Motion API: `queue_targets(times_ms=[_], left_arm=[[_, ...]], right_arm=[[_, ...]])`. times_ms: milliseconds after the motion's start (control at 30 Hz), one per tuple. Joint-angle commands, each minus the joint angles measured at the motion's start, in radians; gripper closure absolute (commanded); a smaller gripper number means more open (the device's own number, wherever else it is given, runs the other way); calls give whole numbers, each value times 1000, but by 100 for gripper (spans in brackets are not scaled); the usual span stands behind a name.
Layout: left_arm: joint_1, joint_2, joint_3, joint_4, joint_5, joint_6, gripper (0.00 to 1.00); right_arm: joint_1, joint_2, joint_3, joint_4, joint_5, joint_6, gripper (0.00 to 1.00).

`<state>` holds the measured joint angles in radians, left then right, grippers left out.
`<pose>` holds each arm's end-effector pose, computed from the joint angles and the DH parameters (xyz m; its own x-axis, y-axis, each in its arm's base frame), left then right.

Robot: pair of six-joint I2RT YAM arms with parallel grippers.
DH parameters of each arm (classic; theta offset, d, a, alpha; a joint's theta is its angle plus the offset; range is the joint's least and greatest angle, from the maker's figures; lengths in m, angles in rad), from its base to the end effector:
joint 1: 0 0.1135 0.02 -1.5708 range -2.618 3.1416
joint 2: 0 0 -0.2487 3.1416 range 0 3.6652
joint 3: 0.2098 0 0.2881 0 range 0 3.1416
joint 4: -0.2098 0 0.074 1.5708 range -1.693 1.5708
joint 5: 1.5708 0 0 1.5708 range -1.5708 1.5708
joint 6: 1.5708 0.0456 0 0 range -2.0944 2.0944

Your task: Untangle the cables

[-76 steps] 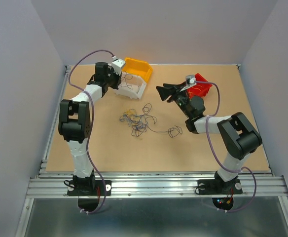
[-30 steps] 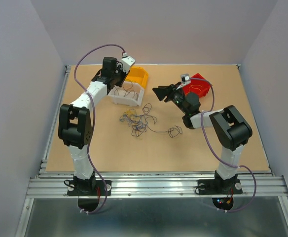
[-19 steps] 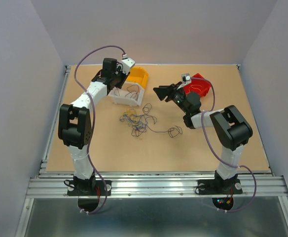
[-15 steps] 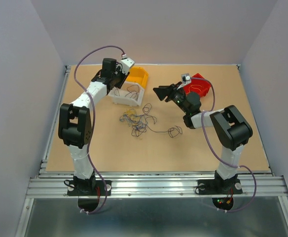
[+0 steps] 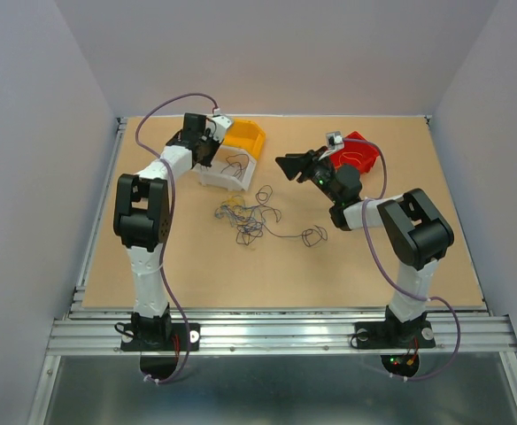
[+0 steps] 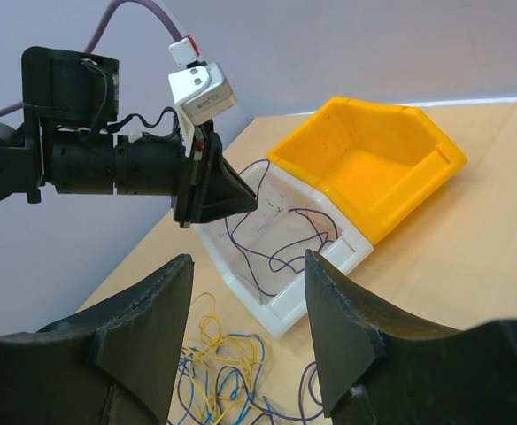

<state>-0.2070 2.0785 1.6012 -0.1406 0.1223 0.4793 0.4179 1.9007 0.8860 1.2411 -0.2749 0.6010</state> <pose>0.5038 -0.1115 0.1856 -0.3641 0.5442 -0.7558 0.5288 0.7888 0.3132 0.3744 0.1798 0.1676 -0.1884 0.5118 -0.8382 -0.6376 0.5854 0.5008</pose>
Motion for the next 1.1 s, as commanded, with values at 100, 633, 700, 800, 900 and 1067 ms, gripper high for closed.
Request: queue_targets(times_ms=[100, 633, 700, 800, 900, 1067], left_arm=[[8, -24, 51, -5, 14, -18, 100], [-12, -115, -27, -1, 261, 19, 100], [-19, -130, -38, -1, 269, 24, 100], [-25, -140, -44, -7, 278, 30, 100], [-35, -123, -17, -59, 255, 45, 100], [-40, -141, -23, -93, 212, 47, 100]], right_arm=[[-11, -28, 34, 35, -15, 8, 42], [-18, -25, 36, 37, -23, 16, 42], [-18, -22, 36, 35, -24, 16, 42], [-19, -23, 34, 35, -26, 16, 42], [-22, -26, 31, 35, -26, 16, 42], [-24, -28, 31, 34, -36, 17, 41]])
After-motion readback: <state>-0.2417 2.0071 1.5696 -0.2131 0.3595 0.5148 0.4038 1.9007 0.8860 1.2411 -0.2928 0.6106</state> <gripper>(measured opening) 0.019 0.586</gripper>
